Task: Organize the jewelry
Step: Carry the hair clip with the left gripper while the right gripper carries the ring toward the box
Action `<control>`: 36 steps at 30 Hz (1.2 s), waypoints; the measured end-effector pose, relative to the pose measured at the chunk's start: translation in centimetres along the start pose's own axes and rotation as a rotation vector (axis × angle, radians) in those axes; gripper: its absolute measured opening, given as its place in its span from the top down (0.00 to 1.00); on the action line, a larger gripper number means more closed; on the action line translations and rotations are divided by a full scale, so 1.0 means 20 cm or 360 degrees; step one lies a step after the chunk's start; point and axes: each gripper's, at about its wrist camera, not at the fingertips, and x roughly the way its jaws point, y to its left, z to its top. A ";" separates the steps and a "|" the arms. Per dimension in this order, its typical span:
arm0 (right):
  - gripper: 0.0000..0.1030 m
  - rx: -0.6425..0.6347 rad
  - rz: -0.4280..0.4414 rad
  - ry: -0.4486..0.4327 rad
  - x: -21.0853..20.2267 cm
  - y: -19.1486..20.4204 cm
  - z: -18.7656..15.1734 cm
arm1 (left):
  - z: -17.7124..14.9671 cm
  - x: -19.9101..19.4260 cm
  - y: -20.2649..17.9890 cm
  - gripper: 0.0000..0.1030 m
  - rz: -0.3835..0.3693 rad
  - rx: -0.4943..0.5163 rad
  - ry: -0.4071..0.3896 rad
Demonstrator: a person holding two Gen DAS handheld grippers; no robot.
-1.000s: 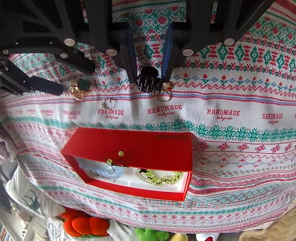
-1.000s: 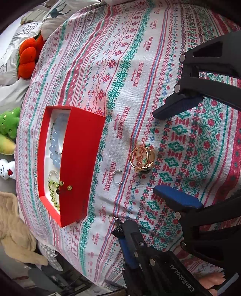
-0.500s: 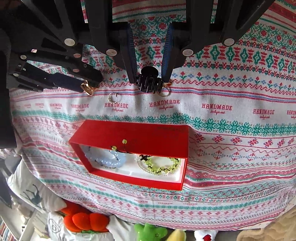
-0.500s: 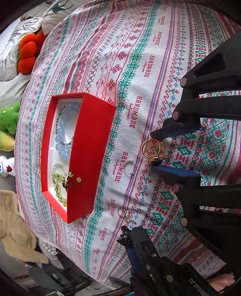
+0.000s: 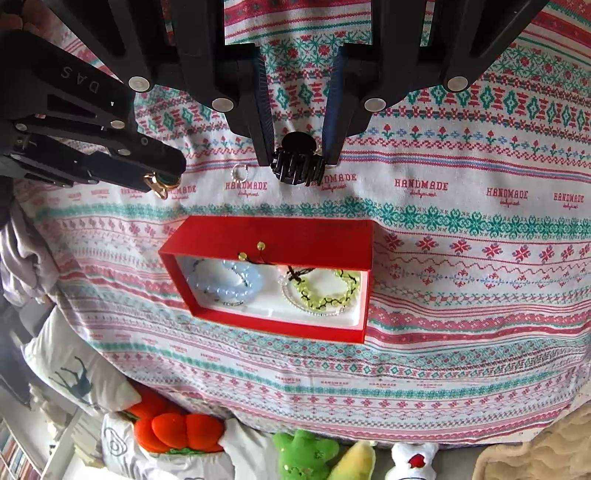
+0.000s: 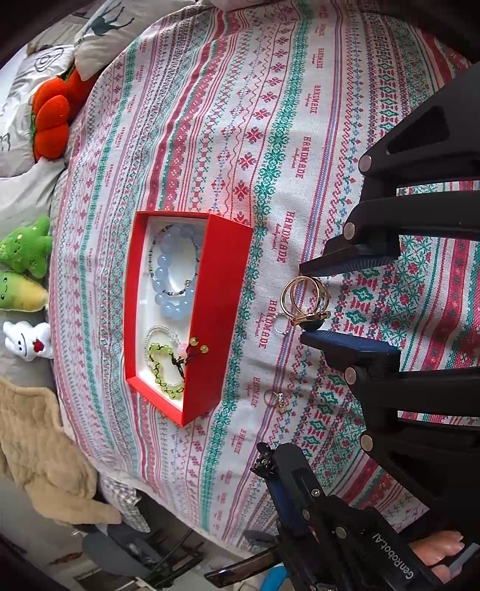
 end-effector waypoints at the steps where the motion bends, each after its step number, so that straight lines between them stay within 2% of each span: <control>1: 0.69 0.0005 0.0005 -0.0016 -0.02 -0.01 0.01 | 0.01 -0.01 0.00 0.80 -0.0005 0.0002 -0.0002; 8: 0.69 0.0132 0.0067 -0.0113 -0.14 -0.11 0.11 | 0.12 -0.05 0.03 0.80 -0.0013 -0.0017 -0.0025; 19: 0.69 0.0300 0.0114 -0.0141 -0.17 -0.24 0.26 | 0.28 -0.02 0.05 0.80 -0.0049 -0.0085 -0.0044; 27: 0.69 0.0406 0.0169 -0.0097 -0.09 -0.27 0.33 | 0.38 0.16 0.01 0.80 -0.0096 -0.0074 -0.0007; 31: 0.69 0.0409 0.0219 -0.0043 -0.02 -0.28 0.36 | 0.39 0.29 -0.01 0.80 -0.0055 -0.0037 0.0016; 36: 0.69 0.0446 0.0196 0.0001 0.04 -0.31 0.36 | 0.38 0.39 -0.02 0.80 0.0011 -0.0009 0.0062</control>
